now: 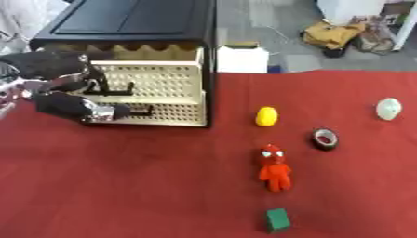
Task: Pick up objects from table and place into drawer.
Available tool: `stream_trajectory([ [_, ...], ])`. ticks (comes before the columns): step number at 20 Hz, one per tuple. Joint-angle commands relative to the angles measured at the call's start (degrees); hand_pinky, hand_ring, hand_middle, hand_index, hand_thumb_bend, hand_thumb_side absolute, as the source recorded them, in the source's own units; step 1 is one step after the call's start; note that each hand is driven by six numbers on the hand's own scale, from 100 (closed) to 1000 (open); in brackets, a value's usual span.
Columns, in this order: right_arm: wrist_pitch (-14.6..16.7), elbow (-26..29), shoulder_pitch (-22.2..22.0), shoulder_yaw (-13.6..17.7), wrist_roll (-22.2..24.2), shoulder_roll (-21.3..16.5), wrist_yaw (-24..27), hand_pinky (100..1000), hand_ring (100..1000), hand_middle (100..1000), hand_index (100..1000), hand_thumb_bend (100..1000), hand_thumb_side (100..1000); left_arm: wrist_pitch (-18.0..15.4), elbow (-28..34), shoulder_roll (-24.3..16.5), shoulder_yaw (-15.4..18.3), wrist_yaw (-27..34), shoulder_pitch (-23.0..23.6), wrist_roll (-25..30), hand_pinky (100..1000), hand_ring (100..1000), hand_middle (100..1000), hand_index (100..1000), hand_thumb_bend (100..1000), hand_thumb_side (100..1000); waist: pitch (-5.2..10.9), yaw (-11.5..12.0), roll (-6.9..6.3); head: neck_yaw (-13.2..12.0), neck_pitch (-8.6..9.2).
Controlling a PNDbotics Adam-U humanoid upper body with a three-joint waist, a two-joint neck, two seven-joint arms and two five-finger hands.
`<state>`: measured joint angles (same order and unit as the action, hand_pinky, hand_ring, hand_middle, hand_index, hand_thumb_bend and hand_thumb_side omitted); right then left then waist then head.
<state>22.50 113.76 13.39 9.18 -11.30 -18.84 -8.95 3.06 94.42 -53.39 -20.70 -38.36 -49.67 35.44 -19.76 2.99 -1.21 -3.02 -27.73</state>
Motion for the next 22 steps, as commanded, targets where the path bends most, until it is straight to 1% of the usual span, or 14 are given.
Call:
stream_trajectory([
  [1,-0.08,0.83,0.48,0.44,-0.09,-0.93,0.26,681,709,494,756,345,703,0.67,2.23,-3.07,0.57,0.47,0.17,-0.37,100,100,100,706,494,1000,1.50,0.10,0.09,-0.26,-0.20],
  [2,-0.09,0.83,0.48,0.46,-0.11,-0.92,0.27,681,709,494,756,341,700,0.83,2.71,-3.37,0.62,0.54,0.61,-0.53,100,100,100,706,463,1000,1.52,0.09,0.10,-0.25,-0.22],
  [7,-0.10,0.83,0.54,0.54,-0.25,-0.85,0.36,681,708,494,755,338,699,1.89,6.15,-4.92,0.59,1.25,2.91,-1.52,100,100,100,712,452,1000,1.59,0.11,0.25,-0.37,-0.31],
  [8,-0.10,0.83,0.54,0.55,-0.27,-0.84,0.39,680,708,494,755,343,704,2.15,6.81,-5.20,0.60,1.43,3.34,-1.71,100,100,100,713,480,1000,1.61,0.12,0.29,-0.39,-0.32],
  [9,-0.08,0.83,0.55,0.55,-0.28,-0.85,0.41,680,708,494,755,337,699,2.38,7.44,-5.52,0.62,1.56,3.78,-1.88,100,100,100,712,452,1000,1.64,0.16,0.32,-0.39,-0.32],
  [22,-0.07,0.83,0.47,0.54,-0.39,-0.94,0.67,682,708,495,755,334,698,4.08,13.74,-8.32,0.52,1.60,6.95,-3.19,100,100,100,707,459,1000,1.99,0.97,0.66,-0.43,-0.63],
])
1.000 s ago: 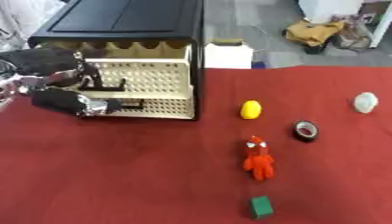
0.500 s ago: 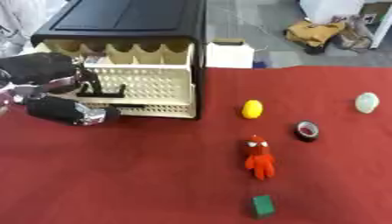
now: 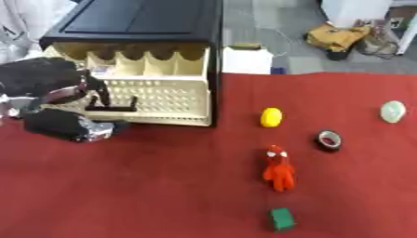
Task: Pick up objects from table and place into drawer.
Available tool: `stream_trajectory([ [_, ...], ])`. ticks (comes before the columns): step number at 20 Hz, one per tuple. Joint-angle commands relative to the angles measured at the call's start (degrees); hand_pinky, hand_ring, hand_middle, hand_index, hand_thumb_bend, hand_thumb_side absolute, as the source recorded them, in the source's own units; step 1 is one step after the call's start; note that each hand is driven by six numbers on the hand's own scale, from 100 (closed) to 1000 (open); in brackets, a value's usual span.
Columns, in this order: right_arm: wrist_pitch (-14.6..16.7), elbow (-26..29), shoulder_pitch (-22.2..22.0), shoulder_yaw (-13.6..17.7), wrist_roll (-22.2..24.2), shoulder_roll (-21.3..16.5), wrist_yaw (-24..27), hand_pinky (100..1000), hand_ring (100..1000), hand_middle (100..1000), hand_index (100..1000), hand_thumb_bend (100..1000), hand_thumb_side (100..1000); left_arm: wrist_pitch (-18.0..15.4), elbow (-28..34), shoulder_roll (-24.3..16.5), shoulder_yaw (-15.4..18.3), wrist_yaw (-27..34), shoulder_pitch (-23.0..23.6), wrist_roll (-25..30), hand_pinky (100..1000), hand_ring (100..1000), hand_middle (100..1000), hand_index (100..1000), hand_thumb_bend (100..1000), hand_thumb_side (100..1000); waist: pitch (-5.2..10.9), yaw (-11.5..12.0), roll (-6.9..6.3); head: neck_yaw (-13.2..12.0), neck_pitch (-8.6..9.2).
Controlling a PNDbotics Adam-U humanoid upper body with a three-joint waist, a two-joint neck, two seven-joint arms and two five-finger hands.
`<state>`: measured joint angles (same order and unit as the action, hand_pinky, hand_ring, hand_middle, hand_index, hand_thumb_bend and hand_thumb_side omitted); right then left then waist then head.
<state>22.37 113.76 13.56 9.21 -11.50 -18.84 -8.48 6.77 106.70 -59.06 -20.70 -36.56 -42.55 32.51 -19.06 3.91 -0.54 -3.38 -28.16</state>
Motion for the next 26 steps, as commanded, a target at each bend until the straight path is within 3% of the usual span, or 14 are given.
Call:
stream_trajectory([
  [1,0.04,0.83,0.32,0.51,-0.19,-0.93,0.21,682,708,495,755,334,698,0.45,1.77,-2.82,0.57,-0.33,0.07,-0.35,100,100,100,707,460,1000,1.30,0.09,-0.01,-0.07,-0.17],
  [16,0.22,0.83,0.32,0.56,-0.32,-0.83,0.21,682,708,495,755,338,699,0.84,4.48,-4.39,1.21,-0.90,2.43,0.29,100,100,100,690,468,1000,1.21,-0.01,0.32,0.26,-0.42],
  [26,0.18,0.83,0.30,0.59,-0.37,-0.76,0.20,681,708,495,755,337,699,1.90,7.08,-4.90,3.01,1.51,2.93,-0.97,100,100,100,720,419,1000,1.25,0.07,0.37,0.42,-0.23],
])
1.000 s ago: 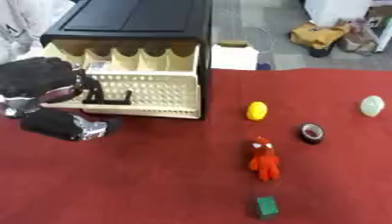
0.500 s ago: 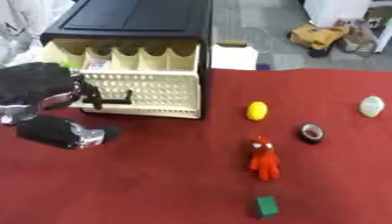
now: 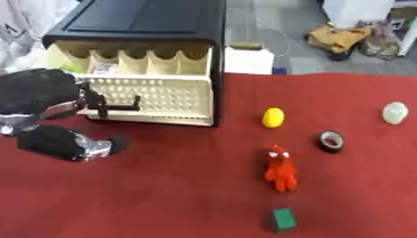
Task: Pick up objects from table and place into drawer.
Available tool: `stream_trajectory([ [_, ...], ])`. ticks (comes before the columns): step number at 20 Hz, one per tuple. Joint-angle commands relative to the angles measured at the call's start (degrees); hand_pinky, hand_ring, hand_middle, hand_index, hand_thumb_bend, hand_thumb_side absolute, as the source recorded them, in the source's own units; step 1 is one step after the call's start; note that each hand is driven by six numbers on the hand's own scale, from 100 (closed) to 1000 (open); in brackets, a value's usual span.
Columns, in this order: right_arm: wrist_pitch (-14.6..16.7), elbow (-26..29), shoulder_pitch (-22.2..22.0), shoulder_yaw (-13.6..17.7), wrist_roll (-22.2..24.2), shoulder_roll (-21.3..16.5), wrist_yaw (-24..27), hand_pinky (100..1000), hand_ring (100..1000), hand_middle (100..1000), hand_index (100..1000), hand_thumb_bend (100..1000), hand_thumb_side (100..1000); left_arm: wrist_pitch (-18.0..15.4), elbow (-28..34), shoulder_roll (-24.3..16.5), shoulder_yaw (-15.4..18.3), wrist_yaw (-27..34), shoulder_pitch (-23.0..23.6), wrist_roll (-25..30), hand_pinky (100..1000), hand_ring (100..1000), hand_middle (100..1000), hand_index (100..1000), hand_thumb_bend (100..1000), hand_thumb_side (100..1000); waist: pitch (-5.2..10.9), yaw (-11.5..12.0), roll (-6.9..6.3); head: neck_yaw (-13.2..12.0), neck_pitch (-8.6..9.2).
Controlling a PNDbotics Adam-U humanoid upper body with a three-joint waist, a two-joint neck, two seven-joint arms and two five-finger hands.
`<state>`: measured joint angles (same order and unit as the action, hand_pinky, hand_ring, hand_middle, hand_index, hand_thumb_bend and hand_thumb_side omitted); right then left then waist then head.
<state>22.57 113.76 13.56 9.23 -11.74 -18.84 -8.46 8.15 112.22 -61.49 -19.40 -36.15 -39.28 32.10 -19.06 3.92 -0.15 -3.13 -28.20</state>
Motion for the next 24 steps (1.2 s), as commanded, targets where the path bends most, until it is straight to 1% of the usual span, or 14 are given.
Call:
stream_trajectory([
  [1,-0.01,0.83,0.30,0.60,-0.15,-0.77,0.17,681,708,495,755,336,699,0.76,1.98,-2.54,2.02,1.61,-0.30,-0.77,100,100,100,727,414,1000,1.24,0.10,-0.02,0.19,-0.21],
  [2,-0.01,0.83,0.30,0.62,-0.18,-0.78,0.17,681,708,495,755,336,699,0.94,2.18,-2.60,2.26,2.07,-0.29,-0.99,100,100,100,735,410,1000,1.25,0.12,-0.03,0.22,-0.22],
  [3,-0.02,0.83,0.30,0.63,-0.21,-0.79,0.17,681,708,495,755,336,699,1.09,2.28,-2.63,2.44,2.50,-0.30,-1.22,100,100,100,770,404,1000,1.25,0.15,-0.03,0.26,-0.23],
  [7,-0.01,0.83,0.36,0.61,-0.23,-0.83,0.18,681,708,495,754,331,697,1.43,2.37,-2.57,2.50,3.70,-0.46,-1.69,100,100,100,815,402,1000,1.24,0.20,-0.03,0.28,-0.17],
  [15,0.03,0.83,0.54,0.56,-0.25,-0.74,0.17,682,708,495,754,335,699,2.13,1.99,-2.04,1.31,3.35,-0.80,0.02,100,100,100,850,406,1000,1.00,-0.17,-0.04,0.17,0.01],
  [24,0.04,0.83,0.67,0.51,-0.26,-0.62,0.06,683,709,495,754,336,699,1.19,-1.48,-0.21,-0.87,1.21,-2.51,2.21,100,100,100,899,418,1000,0.71,-0.42,-0.04,-0.03,0.24],
])
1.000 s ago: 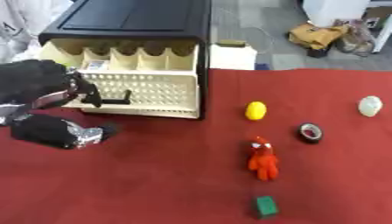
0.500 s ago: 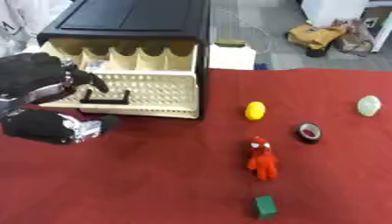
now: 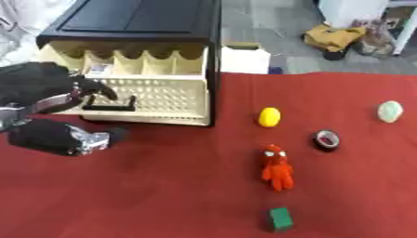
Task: Pick up objects from table and place into drawer.
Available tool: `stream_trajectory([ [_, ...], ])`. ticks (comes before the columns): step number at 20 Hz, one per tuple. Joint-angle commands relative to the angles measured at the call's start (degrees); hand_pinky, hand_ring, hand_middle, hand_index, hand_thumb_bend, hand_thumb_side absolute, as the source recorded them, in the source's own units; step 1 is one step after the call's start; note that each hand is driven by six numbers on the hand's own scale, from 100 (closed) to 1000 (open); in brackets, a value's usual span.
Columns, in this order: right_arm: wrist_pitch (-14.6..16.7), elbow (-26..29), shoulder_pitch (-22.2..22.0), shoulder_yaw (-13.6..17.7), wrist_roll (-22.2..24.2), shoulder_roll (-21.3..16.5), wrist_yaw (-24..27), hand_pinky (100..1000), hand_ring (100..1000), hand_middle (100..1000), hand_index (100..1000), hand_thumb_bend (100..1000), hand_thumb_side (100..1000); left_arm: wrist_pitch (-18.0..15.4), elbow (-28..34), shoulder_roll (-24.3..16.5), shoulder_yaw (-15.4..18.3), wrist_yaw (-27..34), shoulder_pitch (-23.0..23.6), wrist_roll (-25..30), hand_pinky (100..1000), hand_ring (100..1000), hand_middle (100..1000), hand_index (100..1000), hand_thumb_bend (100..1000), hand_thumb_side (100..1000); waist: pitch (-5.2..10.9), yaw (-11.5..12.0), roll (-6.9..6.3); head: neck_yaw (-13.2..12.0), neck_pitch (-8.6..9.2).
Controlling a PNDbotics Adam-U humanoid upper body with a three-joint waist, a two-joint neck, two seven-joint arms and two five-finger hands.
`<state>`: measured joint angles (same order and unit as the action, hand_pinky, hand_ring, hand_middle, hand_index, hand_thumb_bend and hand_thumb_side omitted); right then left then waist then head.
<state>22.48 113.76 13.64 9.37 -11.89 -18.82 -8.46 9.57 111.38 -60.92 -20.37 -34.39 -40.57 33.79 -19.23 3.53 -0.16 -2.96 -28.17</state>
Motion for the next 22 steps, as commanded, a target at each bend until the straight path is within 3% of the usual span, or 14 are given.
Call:
stream_trajectory([
  [1,0.11,0.83,0.61,0.36,-0.12,-0.61,0.06,683,709,494,754,335,698,-0.36,-1.05,-0.55,-0.14,-0.77,-1.42,0.70,100,100,100,901,417,1000,0.88,-0.06,-0.04,-0.21,0.28],
  [22,-0.05,0.83,0.57,0.39,-0.17,-0.27,0.00,685,709,493,753,337,699,-1.67,-7.95,2.70,-2.21,-4.74,-3.55,2.12,100,100,100,893,414,1000,0.85,-0.64,-0.08,-0.58,0.80],
])
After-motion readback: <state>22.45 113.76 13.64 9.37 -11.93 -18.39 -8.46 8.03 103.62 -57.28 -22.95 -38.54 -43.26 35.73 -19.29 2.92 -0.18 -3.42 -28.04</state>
